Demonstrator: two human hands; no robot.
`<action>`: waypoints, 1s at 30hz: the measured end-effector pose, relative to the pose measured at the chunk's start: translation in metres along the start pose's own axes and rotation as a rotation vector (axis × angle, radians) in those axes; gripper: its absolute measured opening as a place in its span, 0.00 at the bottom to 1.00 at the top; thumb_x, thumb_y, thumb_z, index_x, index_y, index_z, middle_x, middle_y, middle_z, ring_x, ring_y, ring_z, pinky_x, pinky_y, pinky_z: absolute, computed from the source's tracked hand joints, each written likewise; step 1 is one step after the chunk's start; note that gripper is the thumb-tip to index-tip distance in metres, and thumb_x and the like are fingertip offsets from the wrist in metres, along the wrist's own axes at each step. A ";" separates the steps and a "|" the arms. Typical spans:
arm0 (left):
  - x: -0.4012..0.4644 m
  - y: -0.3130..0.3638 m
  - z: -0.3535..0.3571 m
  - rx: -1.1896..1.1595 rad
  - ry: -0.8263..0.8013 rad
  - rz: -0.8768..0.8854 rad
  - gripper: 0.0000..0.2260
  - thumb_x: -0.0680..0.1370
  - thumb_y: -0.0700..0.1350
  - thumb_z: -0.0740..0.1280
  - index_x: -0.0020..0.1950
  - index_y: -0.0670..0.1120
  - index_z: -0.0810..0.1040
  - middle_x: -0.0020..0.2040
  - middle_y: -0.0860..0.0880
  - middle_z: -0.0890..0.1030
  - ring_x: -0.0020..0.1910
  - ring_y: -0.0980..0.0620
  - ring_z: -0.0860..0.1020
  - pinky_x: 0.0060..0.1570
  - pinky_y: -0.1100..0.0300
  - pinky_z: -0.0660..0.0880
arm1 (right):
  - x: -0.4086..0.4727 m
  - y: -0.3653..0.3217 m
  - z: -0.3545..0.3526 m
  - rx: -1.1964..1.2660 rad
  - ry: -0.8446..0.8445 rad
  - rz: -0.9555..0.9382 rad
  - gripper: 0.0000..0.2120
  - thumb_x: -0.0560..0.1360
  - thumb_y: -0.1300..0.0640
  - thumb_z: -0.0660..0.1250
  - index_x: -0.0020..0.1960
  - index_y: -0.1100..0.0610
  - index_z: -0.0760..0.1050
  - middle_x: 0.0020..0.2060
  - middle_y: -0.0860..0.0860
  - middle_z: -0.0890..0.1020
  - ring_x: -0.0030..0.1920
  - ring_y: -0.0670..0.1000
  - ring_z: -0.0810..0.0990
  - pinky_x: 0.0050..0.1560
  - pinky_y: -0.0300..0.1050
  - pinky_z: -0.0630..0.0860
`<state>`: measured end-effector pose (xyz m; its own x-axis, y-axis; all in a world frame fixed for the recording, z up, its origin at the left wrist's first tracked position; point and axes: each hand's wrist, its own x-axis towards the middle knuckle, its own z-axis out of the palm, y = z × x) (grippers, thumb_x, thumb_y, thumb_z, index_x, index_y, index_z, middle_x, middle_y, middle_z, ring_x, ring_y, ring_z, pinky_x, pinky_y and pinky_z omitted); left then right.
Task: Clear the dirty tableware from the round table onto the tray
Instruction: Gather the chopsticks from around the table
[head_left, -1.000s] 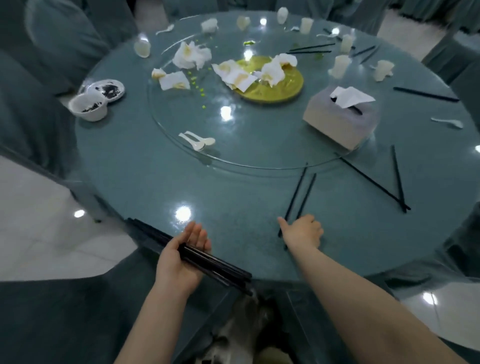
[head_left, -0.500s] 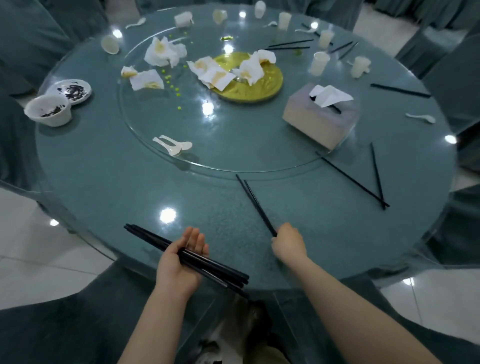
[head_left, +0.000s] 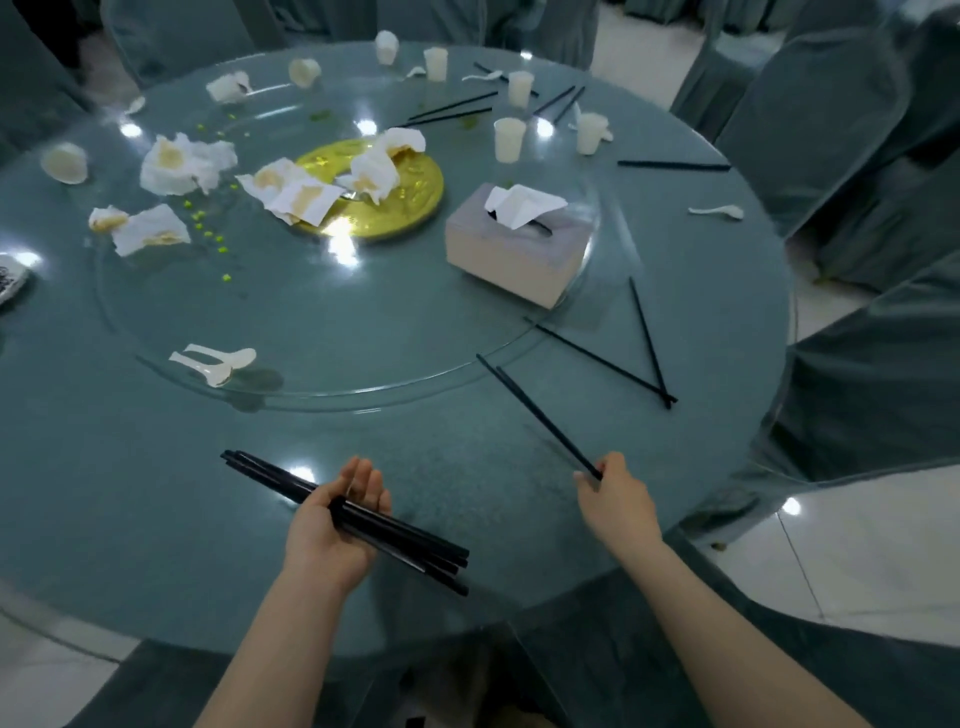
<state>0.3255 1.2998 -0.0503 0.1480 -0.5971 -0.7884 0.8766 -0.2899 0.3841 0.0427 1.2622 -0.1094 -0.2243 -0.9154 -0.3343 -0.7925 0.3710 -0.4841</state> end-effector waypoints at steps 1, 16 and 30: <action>0.002 -0.004 0.007 0.016 0.002 -0.002 0.11 0.80 0.40 0.56 0.46 0.46 0.78 0.32 0.52 0.83 0.29 0.55 0.82 0.45 0.59 0.73 | 0.010 0.008 -0.009 0.006 0.031 0.005 0.12 0.79 0.46 0.60 0.51 0.55 0.65 0.36 0.49 0.74 0.35 0.51 0.73 0.31 0.46 0.66; 0.014 -0.033 0.054 0.093 0.074 0.057 0.11 0.80 0.41 0.57 0.50 0.45 0.79 0.36 0.51 0.85 0.32 0.54 0.83 0.37 0.61 0.80 | 0.162 0.039 -0.077 -0.098 0.112 0.054 0.21 0.74 0.48 0.70 0.57 0.62 0.70 0.54 0.60 0.73 0.49 0.61 0.76 0.45 0.49 0.72; -0.009 -0.059 0.061 0.078 0.041 0.073 0.11 0.81 0.39 0.57 0.46 0.46 0.78 0.30 0.52 0.82 0.25 0.56 0.80 0.42 0.59 0.73 | 0.118 0.064 -0.092 0.058 -0.152 0.187 0.13 0.73 0.55 0.69 0.49 0.65 0.76 0.43 0.59 0.81 0.43 0.58 0.80 0.42 0.50 0.79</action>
<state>0.2443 1.2769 -0.0362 0.2301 -0.5877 -0.7757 0.8250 -0.3049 0.4758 -0.0870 1.1634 -0.1055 -0.2729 -0.7975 -0.5380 -0.7102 0.5443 -0.4465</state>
